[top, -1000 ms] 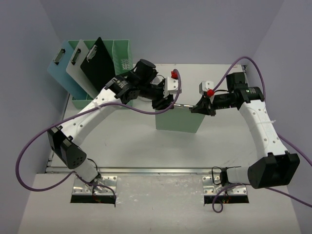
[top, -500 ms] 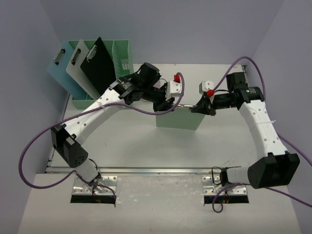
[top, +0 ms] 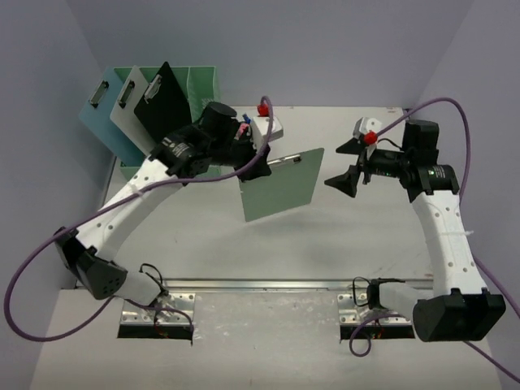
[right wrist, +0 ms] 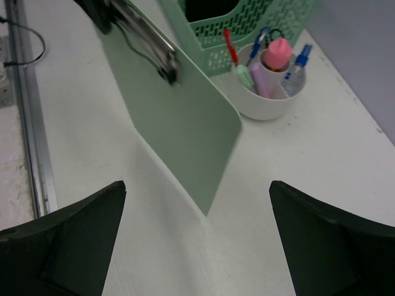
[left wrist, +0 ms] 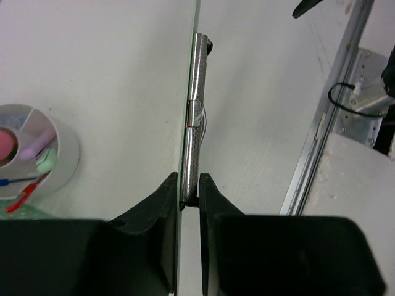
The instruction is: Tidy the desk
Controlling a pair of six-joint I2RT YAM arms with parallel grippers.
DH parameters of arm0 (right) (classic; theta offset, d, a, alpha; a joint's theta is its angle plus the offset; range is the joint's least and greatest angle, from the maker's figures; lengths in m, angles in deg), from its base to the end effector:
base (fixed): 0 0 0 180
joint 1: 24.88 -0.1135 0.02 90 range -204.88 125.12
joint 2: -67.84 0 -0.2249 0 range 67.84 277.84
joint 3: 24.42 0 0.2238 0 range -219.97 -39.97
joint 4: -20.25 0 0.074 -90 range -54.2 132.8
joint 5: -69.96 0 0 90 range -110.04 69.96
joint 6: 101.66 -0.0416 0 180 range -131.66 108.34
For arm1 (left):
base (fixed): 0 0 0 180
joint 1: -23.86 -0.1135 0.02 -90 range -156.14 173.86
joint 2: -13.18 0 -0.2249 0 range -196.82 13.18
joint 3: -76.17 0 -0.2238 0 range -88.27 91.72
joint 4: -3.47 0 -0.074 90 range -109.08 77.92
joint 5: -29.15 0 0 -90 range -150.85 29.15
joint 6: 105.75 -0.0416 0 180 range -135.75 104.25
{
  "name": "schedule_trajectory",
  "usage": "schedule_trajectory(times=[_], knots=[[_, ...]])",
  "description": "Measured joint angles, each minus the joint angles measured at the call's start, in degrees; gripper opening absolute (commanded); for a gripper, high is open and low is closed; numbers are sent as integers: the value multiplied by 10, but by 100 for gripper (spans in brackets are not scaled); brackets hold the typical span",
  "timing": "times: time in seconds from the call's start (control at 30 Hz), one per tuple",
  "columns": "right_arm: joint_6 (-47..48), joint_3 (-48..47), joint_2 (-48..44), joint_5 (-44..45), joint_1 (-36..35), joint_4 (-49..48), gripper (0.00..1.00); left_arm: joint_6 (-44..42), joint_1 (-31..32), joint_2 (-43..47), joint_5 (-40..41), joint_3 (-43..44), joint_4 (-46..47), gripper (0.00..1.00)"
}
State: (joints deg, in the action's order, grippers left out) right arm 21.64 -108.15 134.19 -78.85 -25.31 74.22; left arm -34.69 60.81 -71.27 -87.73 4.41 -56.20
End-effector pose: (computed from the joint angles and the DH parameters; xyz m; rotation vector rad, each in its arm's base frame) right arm 0.2198 0.0372 0.3294 -1.0569 1.6466 0.7496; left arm 0.2229 -0.1912 0.3625 1.2604 1.8064 -0.6909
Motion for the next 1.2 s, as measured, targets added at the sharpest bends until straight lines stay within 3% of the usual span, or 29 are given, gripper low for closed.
schedule_trajectory(times=[0.13,0.27,0.5,0.77,1.2], knots=[[-117,14,-23,-4,65,-91,99,61,-20,105,54,-18,3,0],[-180,16,-23,-3,82,-129,99,117,-67,196,89,-5,22,0],[-230,25,-23,-4,82,-145,99,150,-132,251,265,55,57,0],[-254,26,-11,-8,82,-158,99,114,-142,185,435,150,81,0],[-241,40,-7,-13,82,-156,99,82,-153,15,449,171,80,0]])
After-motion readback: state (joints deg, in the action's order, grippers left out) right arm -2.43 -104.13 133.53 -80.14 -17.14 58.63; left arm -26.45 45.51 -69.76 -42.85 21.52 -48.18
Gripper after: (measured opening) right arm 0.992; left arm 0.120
